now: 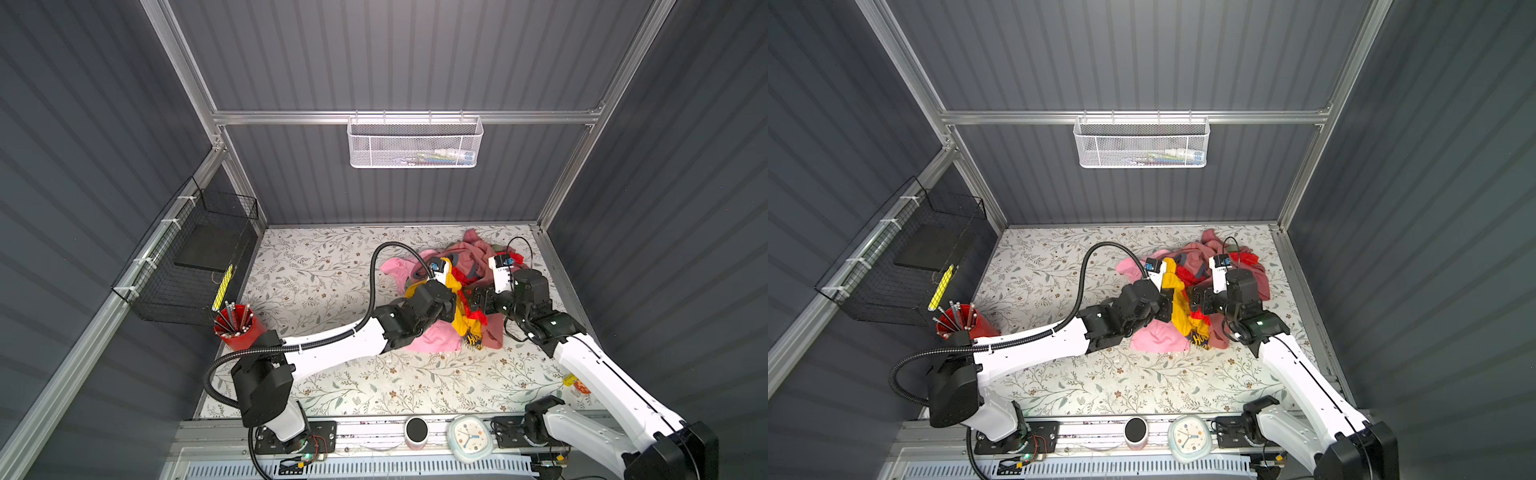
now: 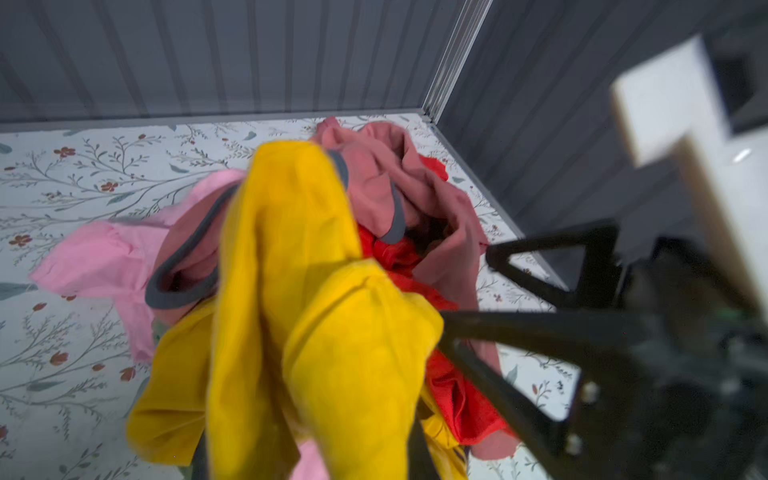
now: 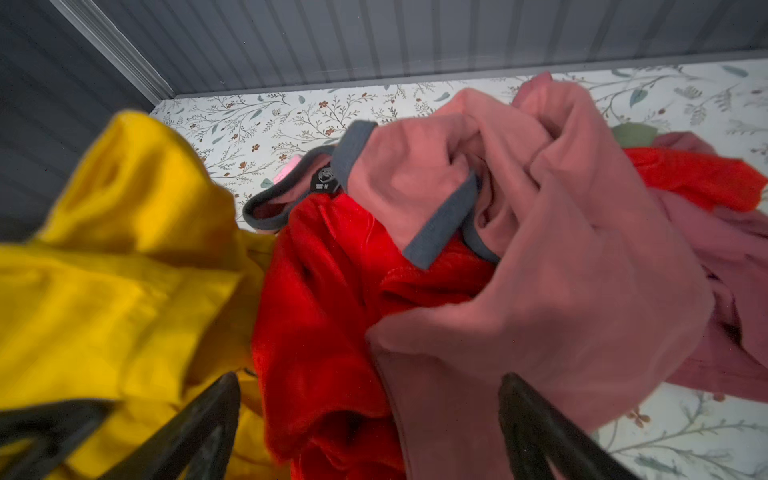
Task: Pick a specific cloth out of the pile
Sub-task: 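Reach the left gripper to the yellow t-shirt while the right gripper holds the pile, then grasp the yellow t-shirt with the left gripper and lift it up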
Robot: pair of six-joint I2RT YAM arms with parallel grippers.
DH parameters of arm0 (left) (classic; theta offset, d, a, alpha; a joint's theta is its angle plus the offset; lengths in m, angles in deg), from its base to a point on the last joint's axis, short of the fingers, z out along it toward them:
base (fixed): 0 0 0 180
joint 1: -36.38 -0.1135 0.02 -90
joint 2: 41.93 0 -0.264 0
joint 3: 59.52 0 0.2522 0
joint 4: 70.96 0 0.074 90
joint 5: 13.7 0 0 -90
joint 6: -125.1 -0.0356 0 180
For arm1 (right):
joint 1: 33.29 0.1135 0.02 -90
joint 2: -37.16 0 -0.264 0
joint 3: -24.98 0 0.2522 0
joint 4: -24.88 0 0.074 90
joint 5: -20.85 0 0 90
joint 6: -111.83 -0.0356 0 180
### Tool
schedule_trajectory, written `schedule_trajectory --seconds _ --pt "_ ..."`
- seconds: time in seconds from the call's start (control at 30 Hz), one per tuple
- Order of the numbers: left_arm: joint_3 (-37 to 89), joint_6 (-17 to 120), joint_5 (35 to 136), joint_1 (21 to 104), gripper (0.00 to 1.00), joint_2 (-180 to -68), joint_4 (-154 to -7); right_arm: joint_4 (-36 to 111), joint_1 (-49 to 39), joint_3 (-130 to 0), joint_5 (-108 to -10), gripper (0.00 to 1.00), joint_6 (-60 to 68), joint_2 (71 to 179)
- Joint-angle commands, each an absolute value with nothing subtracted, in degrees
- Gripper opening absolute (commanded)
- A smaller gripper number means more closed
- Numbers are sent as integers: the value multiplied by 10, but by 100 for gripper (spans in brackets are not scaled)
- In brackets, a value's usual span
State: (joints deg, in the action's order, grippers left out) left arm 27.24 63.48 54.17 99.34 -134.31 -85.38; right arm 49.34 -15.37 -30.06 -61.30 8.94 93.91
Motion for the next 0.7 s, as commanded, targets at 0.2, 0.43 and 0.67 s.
schedule_trajectory --seconds 0.2,0.43,0.67 --pt "371 621 530 995 0 -1358 -899 437 -167 -235 -596 93 61 933" --pt "399 601 513 995 0 -1336 -935 411 -187 -218 -608 91 68 974" --pt "429 599 518 995 0 -1324 -983 377 -211 -204 -606 91 63 992"
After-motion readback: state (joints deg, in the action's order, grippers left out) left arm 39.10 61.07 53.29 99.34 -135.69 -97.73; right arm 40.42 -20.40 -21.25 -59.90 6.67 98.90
